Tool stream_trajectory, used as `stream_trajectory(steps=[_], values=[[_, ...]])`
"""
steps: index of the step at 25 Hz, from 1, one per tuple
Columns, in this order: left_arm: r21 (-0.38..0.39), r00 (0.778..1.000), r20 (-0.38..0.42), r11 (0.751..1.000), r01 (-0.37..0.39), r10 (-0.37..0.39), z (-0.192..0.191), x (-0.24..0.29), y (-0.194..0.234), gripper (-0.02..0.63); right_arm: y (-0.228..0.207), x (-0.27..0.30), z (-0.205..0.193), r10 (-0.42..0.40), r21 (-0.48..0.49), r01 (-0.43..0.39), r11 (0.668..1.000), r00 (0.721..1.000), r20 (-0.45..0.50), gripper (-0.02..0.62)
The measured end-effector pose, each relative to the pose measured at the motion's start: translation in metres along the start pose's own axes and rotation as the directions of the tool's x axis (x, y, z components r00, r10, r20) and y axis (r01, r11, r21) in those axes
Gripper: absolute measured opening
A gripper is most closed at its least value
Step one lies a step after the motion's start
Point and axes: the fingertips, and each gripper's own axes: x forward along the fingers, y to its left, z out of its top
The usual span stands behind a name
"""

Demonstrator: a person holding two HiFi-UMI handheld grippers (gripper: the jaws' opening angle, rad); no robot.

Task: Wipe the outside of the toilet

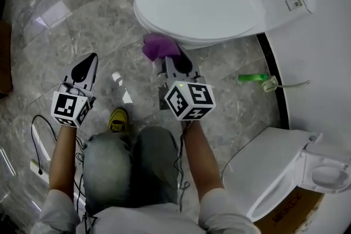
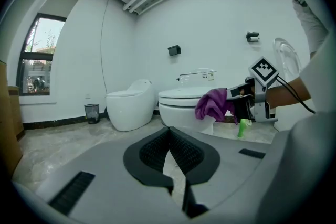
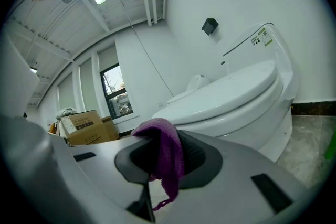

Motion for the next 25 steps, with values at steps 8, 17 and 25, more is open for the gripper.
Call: stream_trajectory(steps=[8,17,25], values=[[0.058,0.999,-0.002,0.998,0.039,-0.039,0.002,0.009,-0.021,0.014,-0.028,-0.005,0.013,-0.026,-0.023,0.027,0.999,0.999,0.033,0.087],[0.078,0.998,0.003,0.995,0.069,-0.069,0.001,0.020,-0.048,0.014,-0.077,-0.032,0.026,-0.093,0.001,0.093,0.996,0.993,0.074,0.092],[0.099,0.995,0.011,0.990,0.101,-0.103,0.007,0.032,-0.069,0.014,-0.191,-0.068,0.042,-0.327,0.044,0.324,0.945,0.938,0.117,0.091]])
